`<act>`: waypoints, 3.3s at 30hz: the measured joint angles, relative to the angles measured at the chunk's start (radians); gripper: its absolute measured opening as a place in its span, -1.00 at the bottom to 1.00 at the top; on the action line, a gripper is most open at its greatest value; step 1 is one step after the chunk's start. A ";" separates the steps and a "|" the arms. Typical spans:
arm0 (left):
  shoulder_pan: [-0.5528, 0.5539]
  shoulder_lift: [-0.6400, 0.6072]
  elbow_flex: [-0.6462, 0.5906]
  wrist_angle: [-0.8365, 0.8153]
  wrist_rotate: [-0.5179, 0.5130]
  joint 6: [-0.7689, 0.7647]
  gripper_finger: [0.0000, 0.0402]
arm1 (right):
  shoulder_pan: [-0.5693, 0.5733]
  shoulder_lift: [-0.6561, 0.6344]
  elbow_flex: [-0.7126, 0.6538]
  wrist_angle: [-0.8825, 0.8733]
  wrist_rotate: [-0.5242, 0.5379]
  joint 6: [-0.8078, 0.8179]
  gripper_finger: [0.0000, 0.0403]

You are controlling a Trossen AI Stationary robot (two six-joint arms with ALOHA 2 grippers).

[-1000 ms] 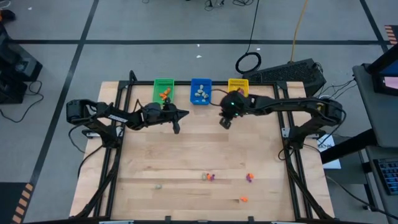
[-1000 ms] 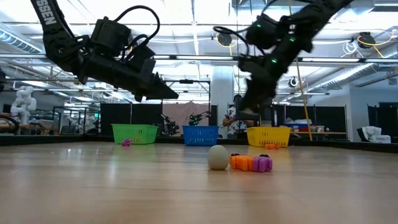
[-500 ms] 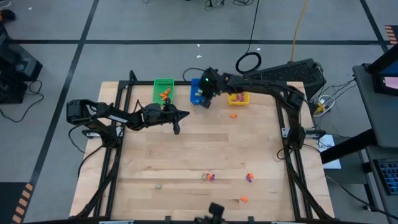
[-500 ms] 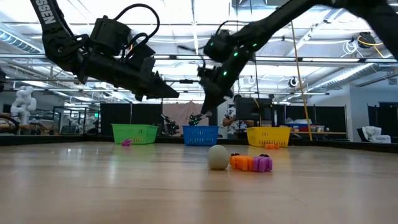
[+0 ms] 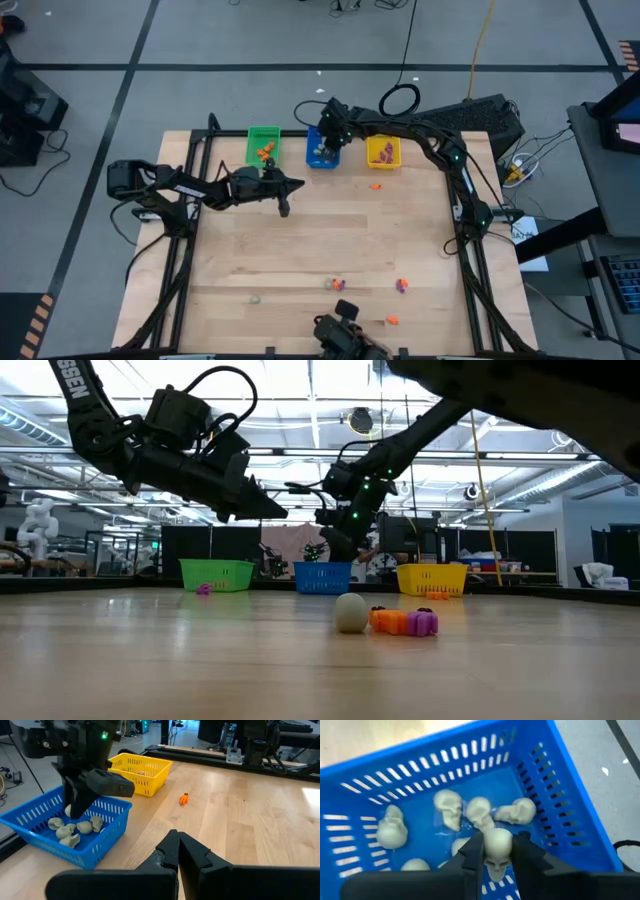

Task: Sort Halloween decoration
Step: Put the white skull toy into the blue bin, then put the purple skeleton toy into the yellow bin

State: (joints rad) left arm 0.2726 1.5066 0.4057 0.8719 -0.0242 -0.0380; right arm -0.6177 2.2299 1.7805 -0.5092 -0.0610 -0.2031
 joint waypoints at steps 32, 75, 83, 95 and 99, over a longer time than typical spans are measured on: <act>-0.054 0.000 0.001 -0.052 0.001 0.047 -0.97 | 0.140 -0.196 -0.225 0.313 -0.075 0.014 -0.98; -0.538 0.099 0.370 -0.577 -0.011 -0.040 -0.97 | 0.561 -0.939 -1.078 0.605 0.242 0.213 -1.00; -0.590 0.266 0.537 -0.614 -0.069 -0.091 -0.97 | 0.545 -0.940 -1.077 0.679 0.243 0.154 -1.00; -0.619 0.476 0.741 -0.725 -0.053 -0.168 -0.44 | 0.536 -0.940 -1.089 0.683 0.244 0.155 -1.00; -0.623 0.533 0.785 -0.742 -0.057 -0.212 -0.21 | 0.536 -0.940 -1.120 0.731 0.244 0.157 -1.00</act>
State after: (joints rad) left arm -0.3500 2.0395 1.1912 0.1296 -0.0809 -0.2496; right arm -0.0814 1.2902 0.6607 0.2222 0.1825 -0.0460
